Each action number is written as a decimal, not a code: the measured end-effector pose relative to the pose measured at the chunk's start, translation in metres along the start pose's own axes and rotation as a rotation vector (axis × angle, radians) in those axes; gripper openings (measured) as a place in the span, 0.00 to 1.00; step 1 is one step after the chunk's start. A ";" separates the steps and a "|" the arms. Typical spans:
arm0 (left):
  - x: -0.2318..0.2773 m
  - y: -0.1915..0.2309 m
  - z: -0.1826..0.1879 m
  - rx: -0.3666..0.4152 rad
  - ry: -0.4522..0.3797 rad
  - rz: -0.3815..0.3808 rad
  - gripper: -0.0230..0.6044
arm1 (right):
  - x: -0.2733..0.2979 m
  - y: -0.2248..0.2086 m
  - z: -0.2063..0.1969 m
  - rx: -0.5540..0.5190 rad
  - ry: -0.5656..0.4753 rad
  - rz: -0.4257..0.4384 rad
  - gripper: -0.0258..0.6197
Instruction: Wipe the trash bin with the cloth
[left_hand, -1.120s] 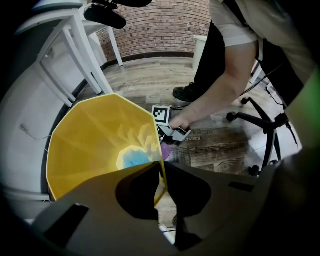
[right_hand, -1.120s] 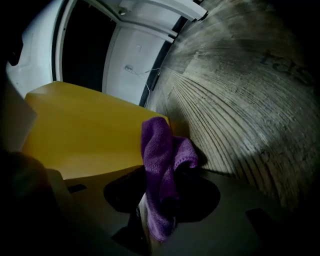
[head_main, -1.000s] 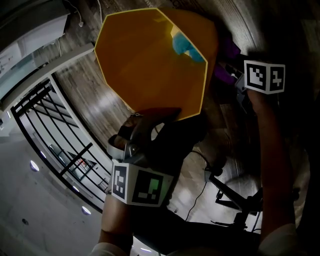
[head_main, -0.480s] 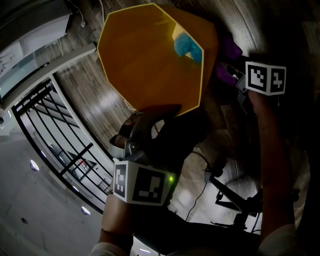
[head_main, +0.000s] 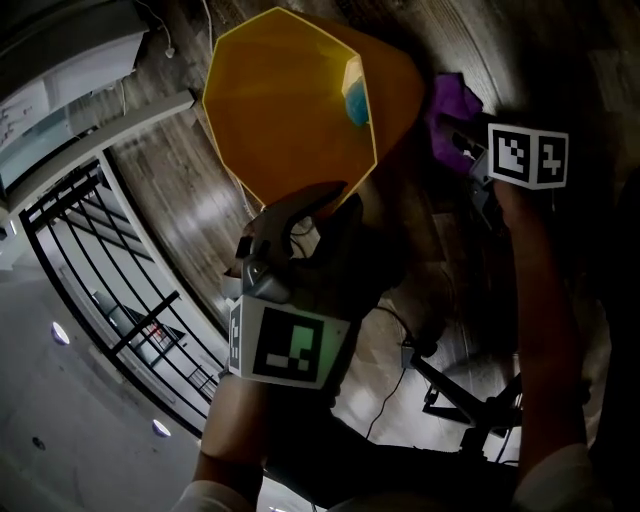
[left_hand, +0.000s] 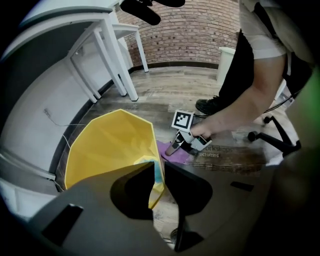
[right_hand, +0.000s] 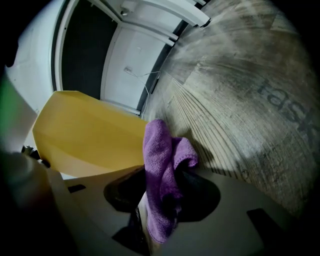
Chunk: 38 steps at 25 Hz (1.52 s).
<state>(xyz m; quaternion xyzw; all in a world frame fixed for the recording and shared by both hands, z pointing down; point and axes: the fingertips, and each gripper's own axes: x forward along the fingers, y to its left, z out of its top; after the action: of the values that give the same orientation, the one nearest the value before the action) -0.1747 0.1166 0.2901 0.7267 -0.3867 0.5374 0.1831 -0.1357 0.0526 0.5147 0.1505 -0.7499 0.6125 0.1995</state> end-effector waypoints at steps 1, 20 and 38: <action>-0.001 0.002 0.001 -0.007 -0.010 0.008 0.12 | -0.004 0.001 0.005 -0.005 -0.006 -0.002 0.30; -0.047 0.020 0.029 -0.083 -0.179 0.055 0.20 | -0.068 0.043 0.060 -0.136 -0.034 -0.131 0.30; -0.164 0.024 0.056 -0.230 -0.457 0.179 0.20 | -0.151 0.165 0.045 -0.336 -0.107 -0.220 0.30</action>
<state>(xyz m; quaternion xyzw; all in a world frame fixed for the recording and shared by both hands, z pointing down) -0.1774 0.1230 0.1153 0.7664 -0.5393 0.3261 0.1243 -0.0860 0.0395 0.2925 0.2284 -0.8302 0.4443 0.2474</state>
